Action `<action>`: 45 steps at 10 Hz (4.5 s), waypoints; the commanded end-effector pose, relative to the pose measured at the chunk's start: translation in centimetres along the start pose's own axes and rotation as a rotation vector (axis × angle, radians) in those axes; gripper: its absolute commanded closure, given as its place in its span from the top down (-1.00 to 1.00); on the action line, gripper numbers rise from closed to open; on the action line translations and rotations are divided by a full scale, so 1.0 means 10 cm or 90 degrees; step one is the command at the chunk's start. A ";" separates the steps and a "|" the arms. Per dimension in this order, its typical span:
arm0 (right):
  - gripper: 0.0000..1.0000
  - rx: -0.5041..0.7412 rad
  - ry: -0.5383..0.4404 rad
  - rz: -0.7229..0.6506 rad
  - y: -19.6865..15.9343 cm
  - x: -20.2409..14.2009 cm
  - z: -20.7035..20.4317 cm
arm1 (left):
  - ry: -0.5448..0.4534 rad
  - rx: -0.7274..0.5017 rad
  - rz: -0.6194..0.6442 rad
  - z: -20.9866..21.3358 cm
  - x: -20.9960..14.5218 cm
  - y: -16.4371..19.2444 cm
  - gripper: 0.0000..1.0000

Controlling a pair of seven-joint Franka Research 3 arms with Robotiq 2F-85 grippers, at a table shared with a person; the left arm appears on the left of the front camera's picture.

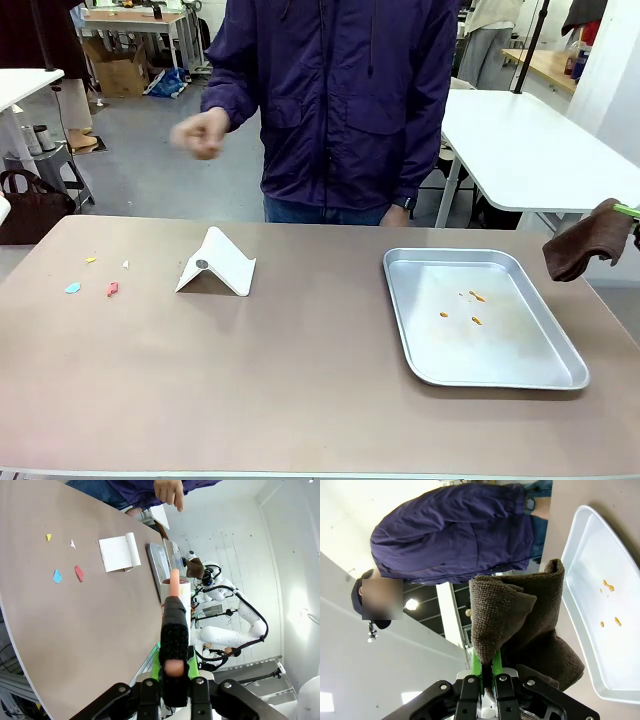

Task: Clean the surface of the table.
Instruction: If a person points to the right, clean the right side of the table with your right hand, and if they point to the left, clean the left side with your left hand.

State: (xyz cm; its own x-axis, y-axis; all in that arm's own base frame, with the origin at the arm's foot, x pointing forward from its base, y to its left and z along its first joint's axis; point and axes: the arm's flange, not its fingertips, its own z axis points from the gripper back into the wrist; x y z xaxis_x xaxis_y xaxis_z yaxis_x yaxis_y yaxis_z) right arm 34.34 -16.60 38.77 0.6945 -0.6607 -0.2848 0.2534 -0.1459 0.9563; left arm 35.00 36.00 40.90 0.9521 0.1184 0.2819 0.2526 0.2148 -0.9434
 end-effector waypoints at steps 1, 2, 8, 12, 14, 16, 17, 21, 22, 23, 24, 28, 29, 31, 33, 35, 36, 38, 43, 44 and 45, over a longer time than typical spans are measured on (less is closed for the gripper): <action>-0.91 0.005 0.010 0.005 0.03 -0.02 0.04 | 0.004 0.002 -0.001 0.02 -0.01 -0.03 -1.00; -0.91 0.005 0.010 0.005 0.03 -0.02 0.04 | 0.004 0.002 -0.001 0.02 -0.01 -0.03 -1.00; -0.91 0.005 0.010 0.005 0.03 -0.02 0.04 | 0.000 0.000 0.000 0.00 0.00 0.00 -0.55; -0.91 0.005 0.010 0.005 0.03 -0.02 0.04 | -0.035 0.137 0.038 -0.15 0.08 0.23 -0.55; -0.91 0.005 0.010 0.005 0.03 -0.02 0.04 | -0.075 0.171 0.054 -0.14 0.12 0.37 -0.55; -0.91 0.005 0.010 0.005 0.03 -0.02 0.04 | -0.101 0.173 0.073 -0.14 0.16 0.43 -0.55; -0.91 0.005 0.010 0.005 0.03 -0.02 0.04 | -0.118 0.180 0.087 -0.16 0.18 0.45 -0.55; -0.91 0.005 0.010 0.005 0.03 -0.02 0.04 | -0.141 0.238 0.082 -0.26 0.25 0.54 -0.55; -0.91 0.005 0.010 0.005 0.03 -0.02 0.04 | -0.141 0.245 0.084 -0.29 0.27 0.56 -0.55; -0.91 0.005 0.010 0.005 0.03 -0.02 0.04 | -0.150 0.254 0.081 -0.32 0.30 0.57 -0.55; -0.91 0.005 0.010 0.005 0.03 -0.02 0.04 | -0.155 0.261 0.079 -0.38 0.34 0.60 -0.55; -0.91 0.005 0.010 0.005 0.03 -0.02 0.04 | -0.144 0.301 0.069 -0.59 0.43 0.68 -0.55; -0.91 0.005 0.010 0.005 0.03 -0.02 0.04 | -0.141 0.305 0.069 -0.63 0.45 0.70 -0.55; -0.91 0.005 0.010 0.005 0.03 -0.02 0.04 | -0.149 0.323 0.066 -0.70 0.46 0.74 -0.55; -0.91 0.005 0.010 0.005 0.03 -0.02 0.04 | -0.141 0.327 0.083 -0.72 0.47 0.76 -0.55; -0.91 0.005 0.010 0.005 0.03 -0.02 0.04 | -0.130 0.317 0.132 -0.70 0.48 0.78 -0.55; -0.91 0.005 0.010 0.005 0.03 -0.02 0.04 | -0.118 0.308 0.158 -0.70 0.49 0.79 -0.55; -0.91 0.005 0.010 0.005 0.03 -0.02 0.04 | -0.099 0.334 0.169 -0.74 0.50 0.84 -0.55; -0.91 0.005 0.010 0.005 0.03 -0.02 0.04 | -0.041 0.352 0.166 -0.93 0.52 0.95 -0.55; -0.91 0.005 0.010 0.005 0.03 -0.02 0.04 | -0.031 0.349 0.166 -0.98 0.54 0.96 -0.55; -0.91 0.005 0.010 0.005 0.03 -0.02 0.04 | -0.024 0.349 0.165 -1.04 0.58 0.98 -0.55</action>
State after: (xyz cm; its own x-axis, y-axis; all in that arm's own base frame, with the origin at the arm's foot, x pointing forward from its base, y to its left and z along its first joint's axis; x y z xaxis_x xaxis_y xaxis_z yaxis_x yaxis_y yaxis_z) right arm 34.32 -16.61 38.77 0.6946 -0.6606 -0.2849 0.2530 -0.1465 0.9563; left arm 44.68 29.12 32.80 0.9440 0.3113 0.1096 -0.1062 0.6010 -0.7922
